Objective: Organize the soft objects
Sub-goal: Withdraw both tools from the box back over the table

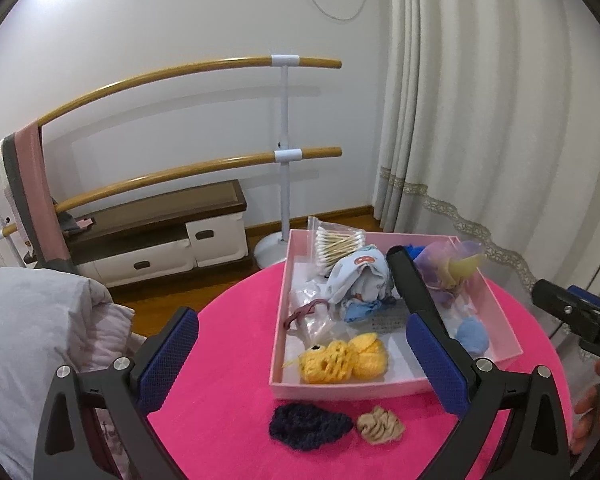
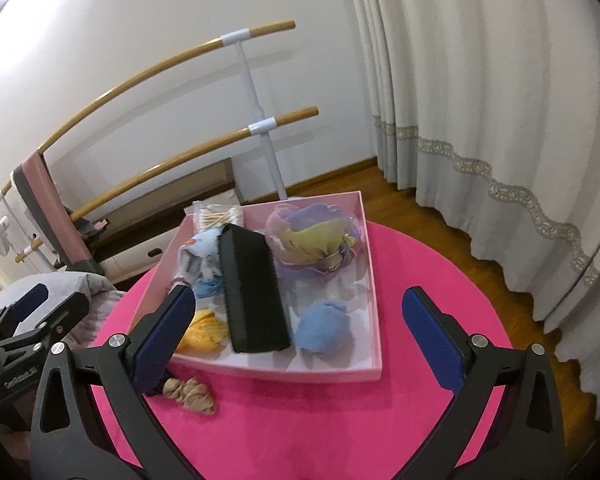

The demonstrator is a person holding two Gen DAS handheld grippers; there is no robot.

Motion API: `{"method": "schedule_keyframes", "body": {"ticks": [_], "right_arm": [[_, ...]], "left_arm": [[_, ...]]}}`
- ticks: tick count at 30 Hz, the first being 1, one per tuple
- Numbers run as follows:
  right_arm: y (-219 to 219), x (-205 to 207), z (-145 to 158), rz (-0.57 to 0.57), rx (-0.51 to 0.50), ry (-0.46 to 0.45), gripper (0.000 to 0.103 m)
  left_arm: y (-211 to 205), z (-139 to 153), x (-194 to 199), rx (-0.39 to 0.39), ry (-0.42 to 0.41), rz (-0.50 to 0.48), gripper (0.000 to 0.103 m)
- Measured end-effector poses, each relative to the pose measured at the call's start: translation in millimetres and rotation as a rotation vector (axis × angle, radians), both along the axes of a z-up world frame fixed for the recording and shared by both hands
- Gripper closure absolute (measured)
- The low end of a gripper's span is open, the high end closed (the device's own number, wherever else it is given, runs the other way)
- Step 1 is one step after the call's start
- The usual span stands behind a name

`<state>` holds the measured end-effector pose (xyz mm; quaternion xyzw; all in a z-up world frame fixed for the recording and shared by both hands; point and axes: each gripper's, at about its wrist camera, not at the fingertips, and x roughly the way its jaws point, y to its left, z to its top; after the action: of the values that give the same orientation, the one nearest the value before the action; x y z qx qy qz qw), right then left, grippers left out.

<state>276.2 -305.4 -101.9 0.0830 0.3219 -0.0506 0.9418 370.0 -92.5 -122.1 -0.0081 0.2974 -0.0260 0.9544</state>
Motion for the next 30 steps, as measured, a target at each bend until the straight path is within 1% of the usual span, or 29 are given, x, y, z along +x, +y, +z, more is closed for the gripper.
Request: {"method": "schedule_keyframes", "body": {"ticks": [4,7,10,20,26,30], "right_arm": [[11.8,-22.8,9.7,0.004,-0.01,-0.033,0.0],[22.1,-40.3,14.3,0.009,-0.018,-0.05,0.0],[31.0,-57.4,18.3,0.018,-0.02,-0.068,0.0],[49.7,-110.3,22.7,0.017,-0.028,-0.099,0.0],[59.2,-130.4,20.9,0.003,-0.07,-0.106,0.0],[65.9,-138.6,17.6,0.005,-0.098,-0.103,0.0]], "left_arm": [[8.3,5.8,-23.6,-0.011,-0.005,-0.003,0.0],[11.7,7.4,-42.2,0.006,-0.01,0.0,0.0],[15.6,8.5,-59.9,0.003,-0.008,0.001,0.0],[25.3,15.6,-119.6,0.017,-0.014,-0.004,0.0],[26.5,17.5,-155.7,0.052,-0.03,0.003,0.0],[29.0,17.4,-174.7,0.041,-0.028,0.007,0.0]]}}
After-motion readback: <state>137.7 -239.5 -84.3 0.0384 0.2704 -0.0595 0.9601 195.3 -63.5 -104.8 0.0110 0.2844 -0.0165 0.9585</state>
